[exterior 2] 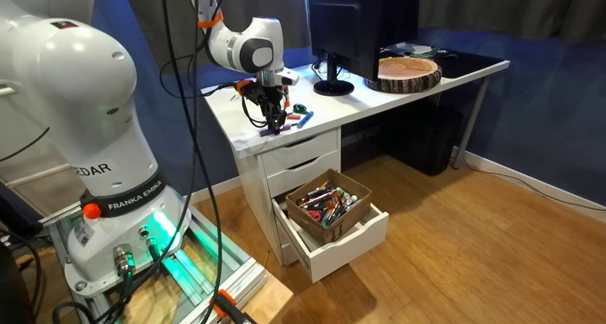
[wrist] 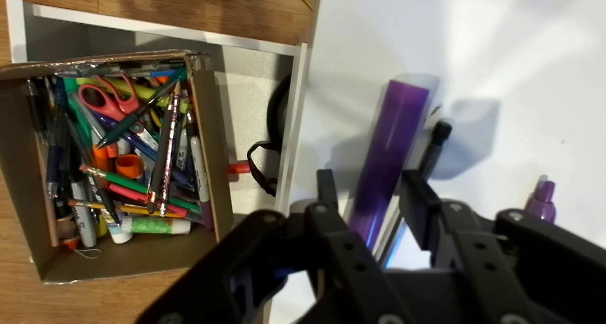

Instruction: Put the pencils inside the box

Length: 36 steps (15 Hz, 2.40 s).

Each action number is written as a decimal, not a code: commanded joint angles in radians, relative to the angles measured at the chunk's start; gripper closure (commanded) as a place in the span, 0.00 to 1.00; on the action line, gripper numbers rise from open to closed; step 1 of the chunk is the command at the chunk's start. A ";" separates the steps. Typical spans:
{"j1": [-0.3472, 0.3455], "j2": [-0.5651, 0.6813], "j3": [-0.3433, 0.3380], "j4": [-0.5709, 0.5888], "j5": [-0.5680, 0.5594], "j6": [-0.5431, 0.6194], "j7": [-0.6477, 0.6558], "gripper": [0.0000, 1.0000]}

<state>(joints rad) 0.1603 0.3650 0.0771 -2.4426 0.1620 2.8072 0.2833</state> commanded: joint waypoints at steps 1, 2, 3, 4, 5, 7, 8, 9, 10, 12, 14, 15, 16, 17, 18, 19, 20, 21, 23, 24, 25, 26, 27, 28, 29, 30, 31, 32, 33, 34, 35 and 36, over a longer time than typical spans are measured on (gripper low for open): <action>0.014 0.004 -0.022 0.002 -0.013 0.011 0.030 0.75; 0.014 0.003 -0.024 0.002 -0.013 0.012 0.030 0.74; 0.013 0.003 -0.027 0.002 -0.013 0.012 0.030 0.74; 0.014 0.004 -0.031 0.002 -0.015 0.012 0.031 0.78; 0.015 0.006 -0.034 0.003 -0.017 0.011 0.032 0.75; 0.020 0.011 -0.040 0.004 -0.025 0.012 0.036 0.75; 0.021 0.013 -0.041 0.004 -0.026 0.012 0.036 0.75; 0.022 0.013 -0.041 0.004 -0.028 0.010 0.036 0.76; 0.022 0.009 -0.040 0.003 -0.029 0.005 0.033 0.95; 0.007 -0.024 -0.029 -0.007 -0.026 -0.020 0.005 0.98; -0.015 -0.087 -0.021 -0.027 -0.019 -0.060 -0.029 0.95; -0.029 -0.125 -0.018 -0.038 -0.014 -0.078 -0.048 0.95; -0.033 -0.165 -0.029 -0.050 -0.025 -0.097 -0.056 0.95; -0.039 -0.205 -0.043 -0.059 -0.044 -0.122 -0.062 0.95; -0.048 -0.238 -0.054 -0.064 -0.060 -0.149 -0.072 0.95; -0.055 -0.266 -0.081 -0.068 -0.104 -0.187 -0.066 0.95; -0.070 -0.282 -0.098 -0.065 -0.143 -0.224 -0.066 0.95; -0.089 -0.290 -0.115 -0.063 -0.183 -0.250 -0.069 0.95; -0.130 -0.290 -0.141 -0.064 -0.244 -0.277 -0.081 0.95; -0.149 -0.285 -0.152 -0.065 -0.267 -0.285 -0.092 0.95; -0.167 -0.268 -0.163 -0.069 -0.291 -0.283 -0.106 0.95; -0.181 -0.255 -0.175 -0.072 -0.315 -0.274 -0.113 0.95; -0.194 -0.231 -0.183 -0.081 -0.330 -0.255 -0.123 0.95; -0.204 -0.213 -0.193 -0.085 -0.351 -0.247 -0.127 0.95; -0.210 -0.189 -0.205 -0.089 -0.379 -0.229 -0.118 0.95; -0.214 -0.157 -0.221 -0.091 -0.407 -0.192 -0.085 0.95; -0.219 -0.126 -0.230 -0.095 -0.409 -0.157 -0.098 0.95; -0.218 -0.089 -0.247 -0.095 -0.429 -0.116 -0.090 0.95; -0.214 -0.053 -0.264 -0.093 -0.446 -0.075 -0.088 0.95; -0.206 -0.011 -0.285 -0.085 -0.459 -0.033 -0.079 0.95; -0.202 0.027 -0.300 -0.075 -0.454 0.006 -0.083 0.95; -0.201 -0.044 -0.282 -0.095 -0.408 -0.061 -0.120 0.80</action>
<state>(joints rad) -0.0524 0.3225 -0.1956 -2.5387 -0.2564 2.7495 0.1712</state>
